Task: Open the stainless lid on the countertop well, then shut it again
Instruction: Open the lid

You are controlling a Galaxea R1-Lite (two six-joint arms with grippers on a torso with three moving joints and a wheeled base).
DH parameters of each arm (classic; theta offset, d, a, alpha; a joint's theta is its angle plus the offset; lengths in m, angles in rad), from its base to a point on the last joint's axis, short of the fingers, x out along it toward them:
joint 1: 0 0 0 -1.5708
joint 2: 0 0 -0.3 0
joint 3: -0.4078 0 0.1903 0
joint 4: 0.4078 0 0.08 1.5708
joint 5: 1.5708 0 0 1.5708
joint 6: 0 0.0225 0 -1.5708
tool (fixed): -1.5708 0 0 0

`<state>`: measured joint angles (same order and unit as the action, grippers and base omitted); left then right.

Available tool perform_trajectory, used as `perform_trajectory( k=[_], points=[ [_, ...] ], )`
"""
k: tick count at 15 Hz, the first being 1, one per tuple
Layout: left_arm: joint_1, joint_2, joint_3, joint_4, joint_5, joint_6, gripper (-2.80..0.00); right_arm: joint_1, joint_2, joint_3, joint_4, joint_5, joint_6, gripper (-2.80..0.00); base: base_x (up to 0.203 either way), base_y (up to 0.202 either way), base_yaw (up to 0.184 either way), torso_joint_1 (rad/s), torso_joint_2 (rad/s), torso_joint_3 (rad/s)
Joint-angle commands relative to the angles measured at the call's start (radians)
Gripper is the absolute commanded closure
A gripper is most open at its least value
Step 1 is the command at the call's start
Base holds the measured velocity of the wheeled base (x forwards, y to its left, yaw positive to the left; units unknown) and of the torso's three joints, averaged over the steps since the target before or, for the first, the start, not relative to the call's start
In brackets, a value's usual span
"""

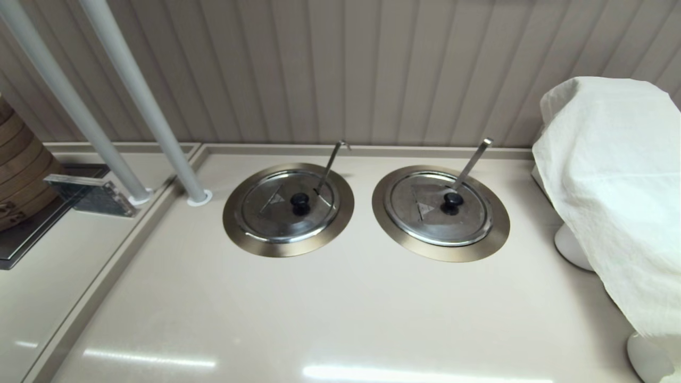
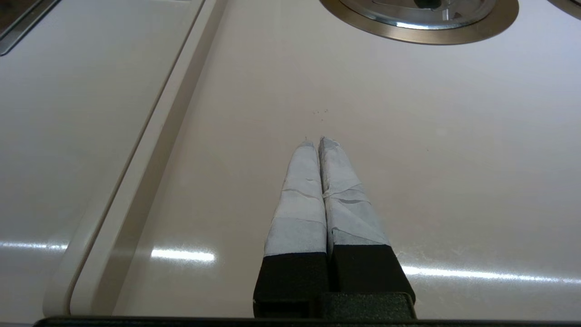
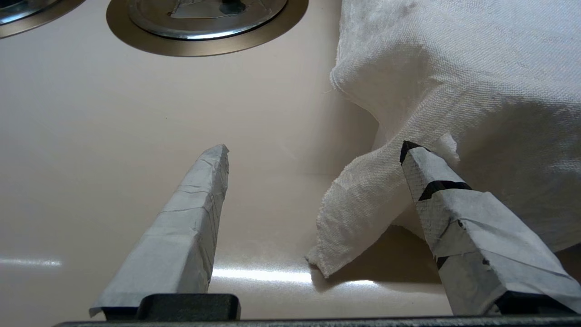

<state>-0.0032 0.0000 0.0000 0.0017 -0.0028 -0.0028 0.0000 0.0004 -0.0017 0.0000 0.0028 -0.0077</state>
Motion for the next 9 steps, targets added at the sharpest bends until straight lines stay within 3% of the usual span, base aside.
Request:
perform_trajectory(
  k=[1,6,9],
  points=[
    [0.000,0.002,0.002,0.000,0.000,0.000,0.00,0.000,0.000,0.000,0.000,0.000,0.000,-2.80,0.000,0.000,0.000,0.000,0.00,0.000],
    [0.000,0.002,-0.007,-0.015,0.003,0.002,0.00,0.000,0.000,0.000,0.000,0.000,0.000,-2.80,0.000,0.000,0.000,0.000,0.00,0.000],
    [0.001,0.019,-0.213,0.004,0.009,-0.015,0.00,0.000,0.000,0.000,0.000,0.000,0.000,-2.80,0.000,0.000,0.000,0.000,0.00,0.000]
  ],
)
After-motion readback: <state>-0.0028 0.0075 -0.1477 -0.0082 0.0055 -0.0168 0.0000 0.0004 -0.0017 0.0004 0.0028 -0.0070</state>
